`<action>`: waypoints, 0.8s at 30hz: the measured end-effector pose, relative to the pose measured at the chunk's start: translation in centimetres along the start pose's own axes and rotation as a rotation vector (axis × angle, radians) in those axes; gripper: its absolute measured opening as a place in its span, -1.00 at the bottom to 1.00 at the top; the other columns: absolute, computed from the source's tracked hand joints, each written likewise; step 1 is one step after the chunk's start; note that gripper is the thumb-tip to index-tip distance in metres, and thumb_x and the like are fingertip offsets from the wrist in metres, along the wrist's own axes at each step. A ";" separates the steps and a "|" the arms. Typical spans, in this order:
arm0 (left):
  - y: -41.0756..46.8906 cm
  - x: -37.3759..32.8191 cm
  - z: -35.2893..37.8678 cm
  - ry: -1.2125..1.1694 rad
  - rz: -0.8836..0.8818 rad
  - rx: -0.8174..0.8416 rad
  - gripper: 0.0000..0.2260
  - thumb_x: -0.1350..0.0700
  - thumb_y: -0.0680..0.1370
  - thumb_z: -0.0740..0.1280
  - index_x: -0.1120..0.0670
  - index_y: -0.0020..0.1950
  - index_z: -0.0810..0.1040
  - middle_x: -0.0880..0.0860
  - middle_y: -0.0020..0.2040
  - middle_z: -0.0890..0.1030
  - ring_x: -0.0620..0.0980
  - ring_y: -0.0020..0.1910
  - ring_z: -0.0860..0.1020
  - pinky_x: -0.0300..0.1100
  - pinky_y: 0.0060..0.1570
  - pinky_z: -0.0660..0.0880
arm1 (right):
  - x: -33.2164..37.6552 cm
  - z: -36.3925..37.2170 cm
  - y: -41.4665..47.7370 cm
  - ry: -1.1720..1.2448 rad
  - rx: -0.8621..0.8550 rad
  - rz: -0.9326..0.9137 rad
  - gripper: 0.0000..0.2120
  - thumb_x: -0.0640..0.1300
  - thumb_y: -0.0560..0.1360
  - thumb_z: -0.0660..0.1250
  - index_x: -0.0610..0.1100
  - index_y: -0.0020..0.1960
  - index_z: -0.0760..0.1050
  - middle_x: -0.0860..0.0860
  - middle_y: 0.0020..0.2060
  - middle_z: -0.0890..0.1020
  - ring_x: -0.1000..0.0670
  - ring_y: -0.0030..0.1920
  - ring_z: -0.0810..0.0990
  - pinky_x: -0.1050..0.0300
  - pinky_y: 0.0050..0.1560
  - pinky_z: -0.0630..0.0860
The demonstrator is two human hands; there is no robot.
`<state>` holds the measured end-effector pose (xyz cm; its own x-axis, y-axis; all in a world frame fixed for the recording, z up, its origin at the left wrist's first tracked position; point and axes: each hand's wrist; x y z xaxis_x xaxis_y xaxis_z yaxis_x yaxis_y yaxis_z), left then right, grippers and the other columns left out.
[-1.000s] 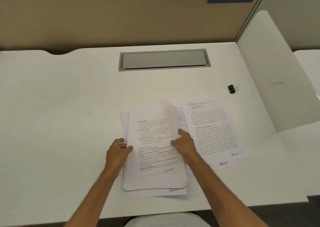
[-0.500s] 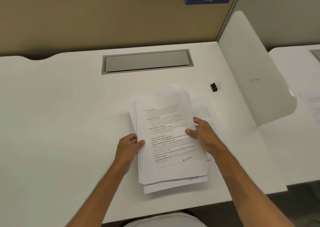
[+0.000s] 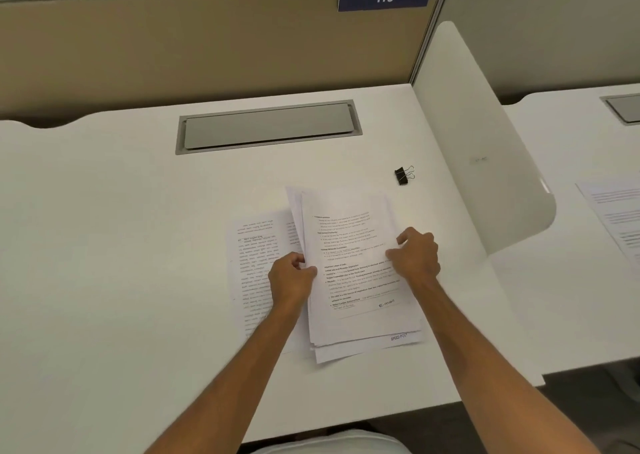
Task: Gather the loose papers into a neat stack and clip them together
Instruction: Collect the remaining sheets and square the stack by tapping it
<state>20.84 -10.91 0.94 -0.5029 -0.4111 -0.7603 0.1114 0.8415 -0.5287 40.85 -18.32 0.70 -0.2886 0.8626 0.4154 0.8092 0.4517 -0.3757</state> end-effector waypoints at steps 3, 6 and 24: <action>0.1 -0.2 0.5 -0.055 -0.036 0.013 -0.86 0.30 0.46 0.47 0.10 -0.12 0.57 0.04 -0.10 0.64 0.01 -0.15 0.62 -0.24 -0.20 0.57 | -0.1 0.4 0.0 0.043 0.006 0.036 -0.71 -0.20 0.44 0.42 -0.13 0.14 0.50 -0.13 0.16 0.49 -0.19 0.16 0.52 0.06 -0.10 0.41; 0.3 -0.3 0.7 -0.120 -0.096 0.026 -0.85 0.32 0.45 0.47 0.17 -0.06 0.56 0.11 -0.04 0.67 0.12 -0.04 0.67 0.00 -0.02 0.66 | 0.2 0.5 0.0 0.081 0.020 0.054 -0.63 -0.21 0.44 0.42 -0.17 0.21 0.42 -0.16 0.18 0.50 -0.21 0.15 0.54 0.06 -0.09 0.41; 0.6 0.6 -1.8 -0.105 -0.158 -0.124 -0.79 0.35 0.39 0.46 0.15 -0.13 0.47 0.17 0.01 0.61 0.06 -0.17 0.59 0.04 -0.14 0.65 | 2.9 3.2 -2.7 -0.073 0.056 0.033 -0.56 -0.19 0.45 0.41 -0.20 0.28 0.39 -0.18 0.24 0.43 -0.21 0.27 0.43 -0.17 0.21 0.48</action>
<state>19.02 -10.01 0.83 -0.4126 -0.5704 -0.7102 -0.0715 0.7975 -0.5990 36.20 -16.35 0.30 -0.3008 0.8906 0.3412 0.7895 0.4332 -0.4347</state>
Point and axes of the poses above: each hand's wrist, its own y-axis towards the middle knuckle, its own z-axis out of the palm, x = y × z
